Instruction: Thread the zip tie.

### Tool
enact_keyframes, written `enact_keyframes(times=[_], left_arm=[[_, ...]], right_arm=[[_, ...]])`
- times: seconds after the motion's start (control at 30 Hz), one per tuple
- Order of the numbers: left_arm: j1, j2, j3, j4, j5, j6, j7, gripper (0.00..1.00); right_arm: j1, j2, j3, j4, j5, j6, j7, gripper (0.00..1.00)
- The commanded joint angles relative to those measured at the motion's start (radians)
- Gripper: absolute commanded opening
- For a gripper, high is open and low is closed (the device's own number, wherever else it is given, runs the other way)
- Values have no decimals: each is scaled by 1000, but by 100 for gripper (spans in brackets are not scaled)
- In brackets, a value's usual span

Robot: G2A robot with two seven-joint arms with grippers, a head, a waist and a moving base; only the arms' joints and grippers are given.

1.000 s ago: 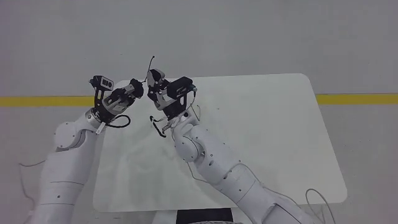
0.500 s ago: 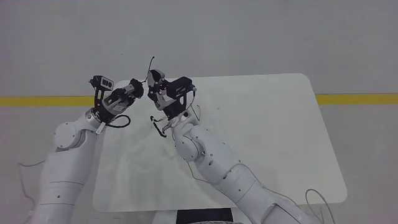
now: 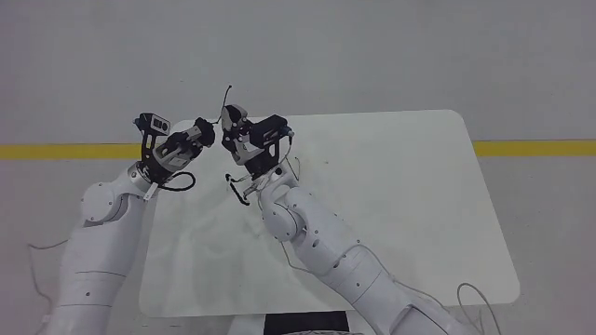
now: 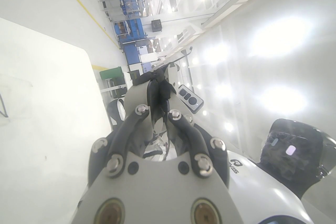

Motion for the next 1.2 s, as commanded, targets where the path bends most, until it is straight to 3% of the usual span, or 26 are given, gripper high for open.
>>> enact_keyframes(times=[0.0,1.17], left_arm=[[0,0,0,0,0,0,0,0],[0,0,0,0,0,0,0,0]], right_arm=[[-3,0,1,-1,-1,-4,2,0],[-13,-6,17,17,-3,-67,32,0]])
